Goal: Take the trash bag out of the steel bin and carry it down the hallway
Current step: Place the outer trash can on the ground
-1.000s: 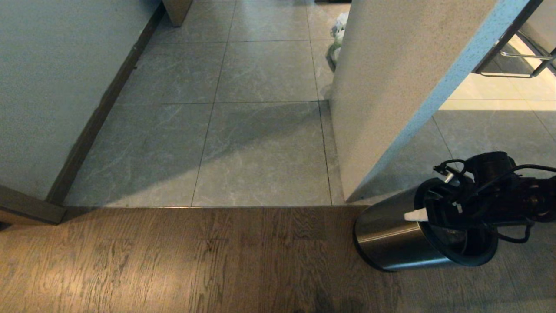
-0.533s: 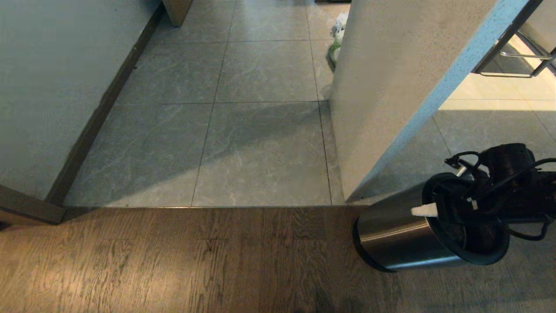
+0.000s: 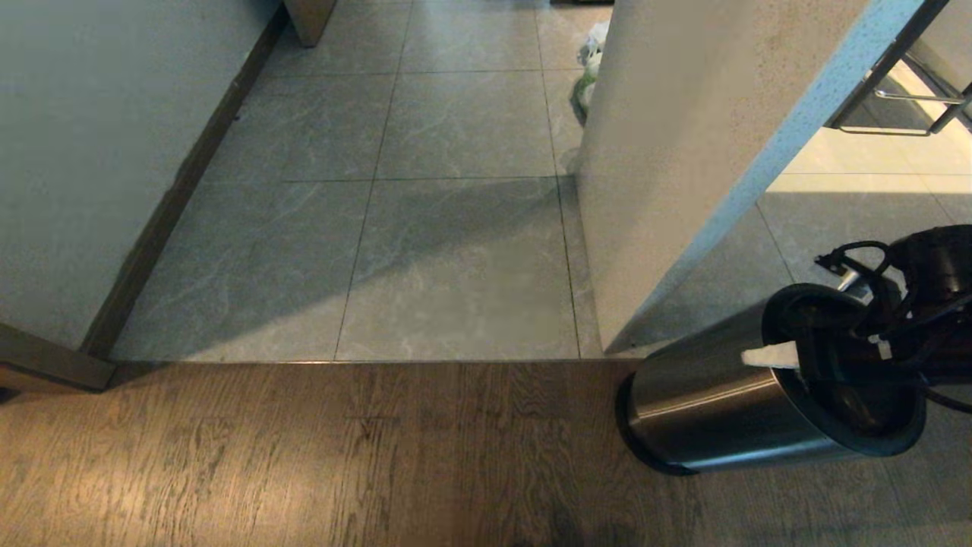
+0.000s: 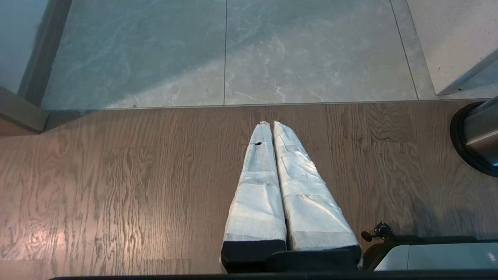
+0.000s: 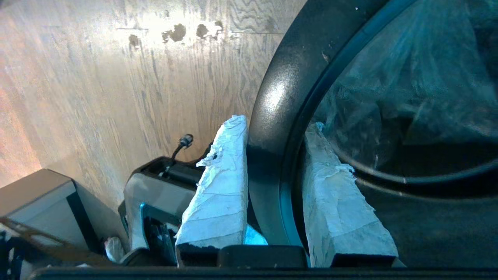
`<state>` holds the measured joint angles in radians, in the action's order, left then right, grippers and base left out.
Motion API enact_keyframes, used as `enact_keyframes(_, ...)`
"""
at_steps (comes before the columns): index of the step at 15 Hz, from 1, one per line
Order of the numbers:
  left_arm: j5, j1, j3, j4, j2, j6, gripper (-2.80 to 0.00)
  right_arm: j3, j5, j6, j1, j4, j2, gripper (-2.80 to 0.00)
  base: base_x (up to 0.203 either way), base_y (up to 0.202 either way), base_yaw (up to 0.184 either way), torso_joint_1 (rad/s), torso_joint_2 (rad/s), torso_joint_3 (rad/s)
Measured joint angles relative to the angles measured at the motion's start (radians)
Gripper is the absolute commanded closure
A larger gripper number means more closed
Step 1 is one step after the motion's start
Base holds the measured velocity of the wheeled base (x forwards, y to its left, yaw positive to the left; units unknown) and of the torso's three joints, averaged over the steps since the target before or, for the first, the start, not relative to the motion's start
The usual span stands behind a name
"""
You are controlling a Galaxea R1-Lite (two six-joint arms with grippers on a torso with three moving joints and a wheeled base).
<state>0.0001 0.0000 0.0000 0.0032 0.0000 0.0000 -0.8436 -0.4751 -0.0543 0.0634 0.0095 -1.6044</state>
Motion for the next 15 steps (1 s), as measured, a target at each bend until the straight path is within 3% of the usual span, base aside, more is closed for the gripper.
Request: enact_keyframes(15, 0.000, 0.000, 0.000, 0.000, 0.000, 0.000, 0.00, -0.064, -0.005, 0.036, 0.028, 0.292, 0.330, 0.00, 0.000, 0.000, 0.000, 0.000, 0.00, 0.000)
